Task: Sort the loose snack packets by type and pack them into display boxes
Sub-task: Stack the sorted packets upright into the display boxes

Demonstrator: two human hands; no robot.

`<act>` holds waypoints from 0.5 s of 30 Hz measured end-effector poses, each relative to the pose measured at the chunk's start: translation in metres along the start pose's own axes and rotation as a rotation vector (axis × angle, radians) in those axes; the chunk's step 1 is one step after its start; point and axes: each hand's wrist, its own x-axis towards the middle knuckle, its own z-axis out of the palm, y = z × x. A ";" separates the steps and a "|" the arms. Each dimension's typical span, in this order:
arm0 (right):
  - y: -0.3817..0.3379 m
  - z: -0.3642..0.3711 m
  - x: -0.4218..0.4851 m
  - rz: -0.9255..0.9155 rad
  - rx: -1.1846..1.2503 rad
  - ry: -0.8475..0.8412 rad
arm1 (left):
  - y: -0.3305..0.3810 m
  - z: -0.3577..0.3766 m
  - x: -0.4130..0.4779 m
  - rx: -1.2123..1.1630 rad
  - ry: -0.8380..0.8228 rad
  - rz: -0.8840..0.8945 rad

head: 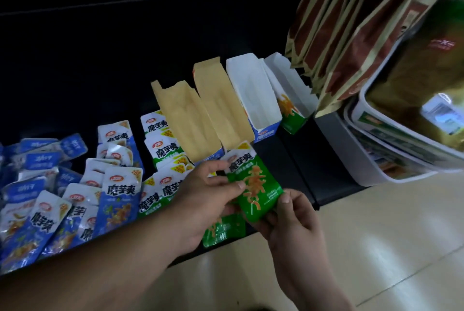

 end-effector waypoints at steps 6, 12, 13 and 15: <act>0.010 -0.006 0.017 -0.104 -0.402 0.122 | -0.015 -0.028 0.003 0.302 0.190 0.117; -0.043 -0.002 0.107 -0.611 -1.118 0.106 | -0.034 -0.062 0.017 0.691 0.209 0.226; -0.051 0.003 0.121 -0.639 -1.233 0.062 | -0.034 -0.064 0.018 0.724 0.205 0.245; -0.064 0.010 0.143 -0.672 -1.412 -0.011 | -0.036 -0.064 0.018 0.715 0.186 0.268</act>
